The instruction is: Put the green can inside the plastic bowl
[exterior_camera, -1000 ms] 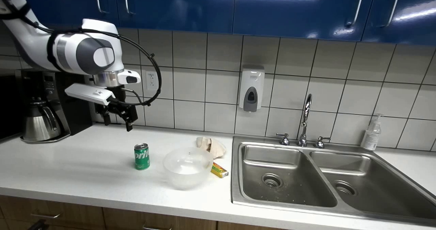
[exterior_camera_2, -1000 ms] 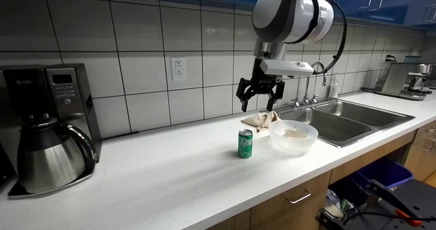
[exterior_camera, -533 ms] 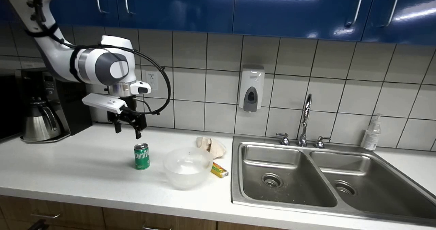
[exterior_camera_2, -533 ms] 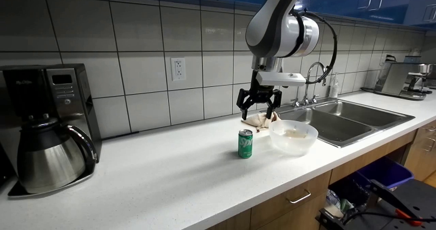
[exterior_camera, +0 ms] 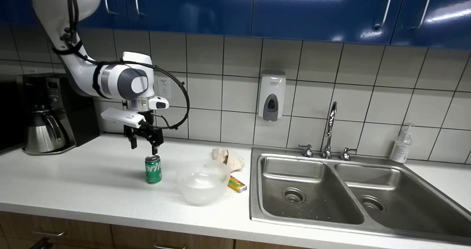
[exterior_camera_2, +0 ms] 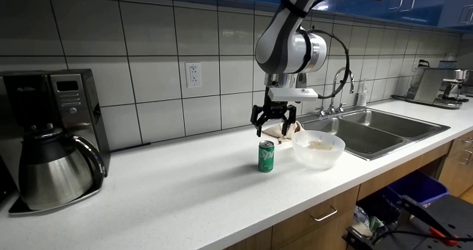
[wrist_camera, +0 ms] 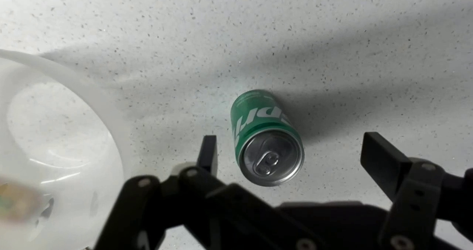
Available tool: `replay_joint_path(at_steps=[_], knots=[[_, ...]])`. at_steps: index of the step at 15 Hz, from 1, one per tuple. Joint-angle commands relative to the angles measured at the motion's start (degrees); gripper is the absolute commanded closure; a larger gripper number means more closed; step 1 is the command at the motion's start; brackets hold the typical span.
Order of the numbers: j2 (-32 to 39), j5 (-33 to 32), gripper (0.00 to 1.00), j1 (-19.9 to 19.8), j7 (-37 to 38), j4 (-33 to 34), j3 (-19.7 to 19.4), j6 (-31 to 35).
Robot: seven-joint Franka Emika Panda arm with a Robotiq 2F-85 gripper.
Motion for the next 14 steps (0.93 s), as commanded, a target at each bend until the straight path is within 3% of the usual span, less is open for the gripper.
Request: replay_joint_path(at_steps=[1, 14], knots=[[4.07, -0.73, 0.00, -0.28, 0.87, 5.29, -0.42, -3.47], [12.46, -0.54, 0.00, -0.01, 1.28, 13.00, -1.23, -6.61]])
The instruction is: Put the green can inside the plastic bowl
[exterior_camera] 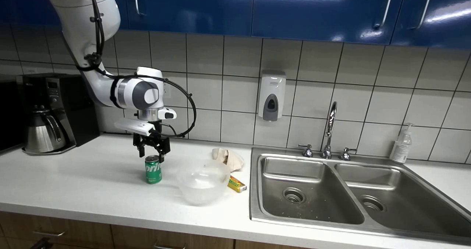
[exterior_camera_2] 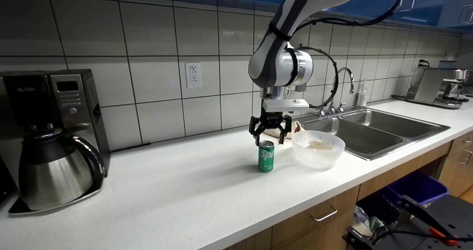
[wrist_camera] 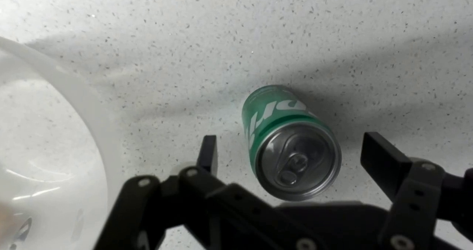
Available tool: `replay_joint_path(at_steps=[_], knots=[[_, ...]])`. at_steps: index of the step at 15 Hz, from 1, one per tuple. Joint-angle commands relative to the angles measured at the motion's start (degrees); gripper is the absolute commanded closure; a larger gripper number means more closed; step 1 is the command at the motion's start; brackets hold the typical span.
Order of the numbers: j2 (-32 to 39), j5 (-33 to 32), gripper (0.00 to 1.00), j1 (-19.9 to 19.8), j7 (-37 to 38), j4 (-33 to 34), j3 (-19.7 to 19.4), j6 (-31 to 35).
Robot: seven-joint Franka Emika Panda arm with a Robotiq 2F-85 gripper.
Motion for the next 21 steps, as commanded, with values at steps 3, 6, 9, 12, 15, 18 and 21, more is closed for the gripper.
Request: replay_joint_path(at_steps=[3, 6, 9, 12, 15, 18, 21], knots=[[3.91, -0.30, 0.00, -0.11, 1.15, 4.86, 0.25, -3.26], [5.49, -0.38, 0.00, 0.13, 1.37, 6.27, 0.23, -3.98], [6.68, -0.47, 0.00, 0.48, 1.51, 7.29, 0.23, -4.64], [7.35, -0.29, 0.00, 0.53, 1.36, 7.76, 0.33, -4.86], [7.74, -0.38, 0.00, 0.60, 1.37, 7.78, 0.23, -4.82], [7.84, -0.35, 0.25, 0.46, 1.19, 7.54, 0.21, -4.50], [7.59, -0.18, 0.44, 0.27, 0.73, 7.03, 0.46, -3.97]])
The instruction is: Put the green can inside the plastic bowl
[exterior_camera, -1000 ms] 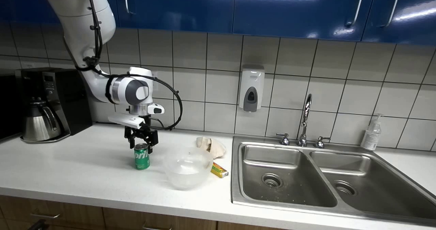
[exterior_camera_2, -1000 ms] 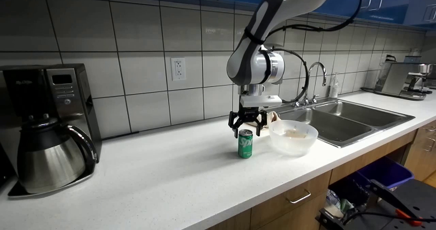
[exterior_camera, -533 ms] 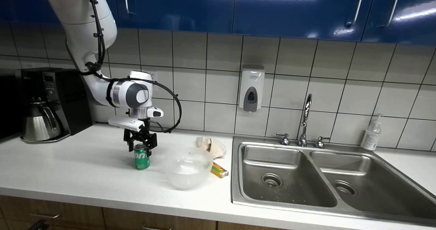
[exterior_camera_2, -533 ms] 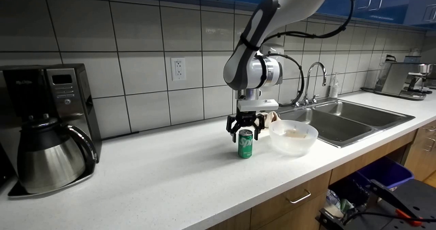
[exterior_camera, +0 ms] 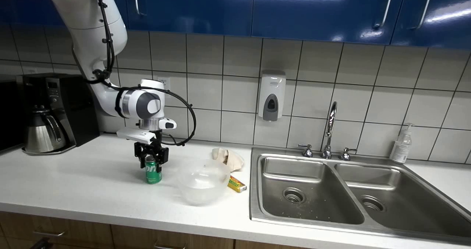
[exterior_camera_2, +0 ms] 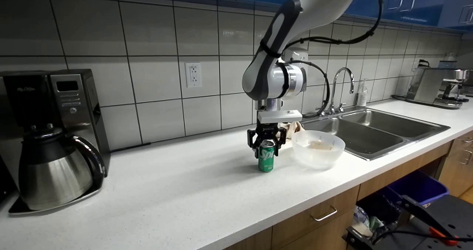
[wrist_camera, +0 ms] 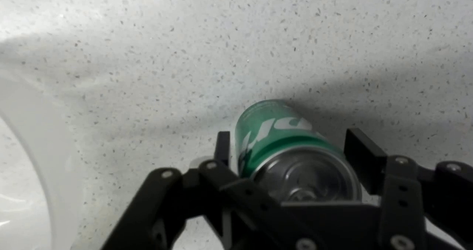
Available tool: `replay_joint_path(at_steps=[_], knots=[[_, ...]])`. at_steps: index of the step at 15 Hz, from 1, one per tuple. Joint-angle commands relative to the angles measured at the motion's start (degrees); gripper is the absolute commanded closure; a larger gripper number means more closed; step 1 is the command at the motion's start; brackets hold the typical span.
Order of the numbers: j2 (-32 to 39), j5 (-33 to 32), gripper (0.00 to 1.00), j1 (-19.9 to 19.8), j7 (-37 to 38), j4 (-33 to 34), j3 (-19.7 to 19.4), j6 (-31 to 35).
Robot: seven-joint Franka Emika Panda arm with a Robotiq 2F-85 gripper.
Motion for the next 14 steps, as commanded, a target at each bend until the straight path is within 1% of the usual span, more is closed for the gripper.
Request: replay_joint_path(at_steps=[1, 2, 3, 8, 14], knots=[[-0.17, 0.18, 0.51, -0.69, 0.17, 0.73, 0.77, -1.33], [-0.36, 0.20, 0.58, -0.70, 0.11, 0.57, 0.80, -1.16], [-0.61, 0.22, 0.62, -0.70, 0.03, 0.41, 0.88, -1.08], [-2.18, -0.05, 0.62, -0.37, 0.24, -0.41, 0.80, -1.14], [-8.19, -1.05, 0.62, 0.83, 1.46, -2.42, 0.43, -1.74]])
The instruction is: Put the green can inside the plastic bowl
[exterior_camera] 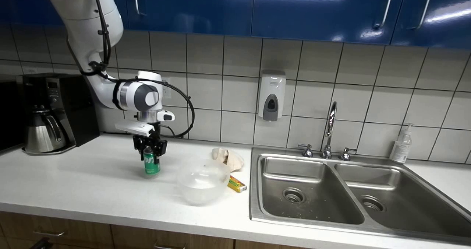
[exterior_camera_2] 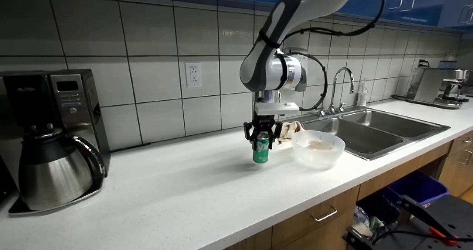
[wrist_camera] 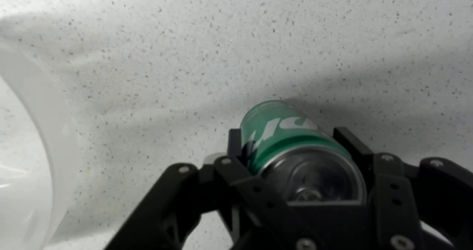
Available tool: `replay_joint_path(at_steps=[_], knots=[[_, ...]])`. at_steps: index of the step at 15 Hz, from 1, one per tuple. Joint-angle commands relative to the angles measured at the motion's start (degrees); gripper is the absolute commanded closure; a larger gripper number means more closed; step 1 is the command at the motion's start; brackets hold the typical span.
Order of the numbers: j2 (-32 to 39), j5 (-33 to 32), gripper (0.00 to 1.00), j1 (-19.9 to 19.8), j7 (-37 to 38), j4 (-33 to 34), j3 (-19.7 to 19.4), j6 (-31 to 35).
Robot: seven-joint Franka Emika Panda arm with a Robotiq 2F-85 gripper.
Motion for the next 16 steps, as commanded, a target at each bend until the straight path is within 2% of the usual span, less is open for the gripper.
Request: replay_joint_path(at_steps=[1, 9, 16], knots=[[-6.25, -1.14, 0.62, 0.72, 1.59, -2.59, -0.23, -1.84], [-14.38, -2.98, 0.62, 0.82, 4.47, -8.70, -2.11, -1.64], [-20.70, -6.91, 0.62, 0.42, 9.23, -15.87, -5.37, -1.51]])
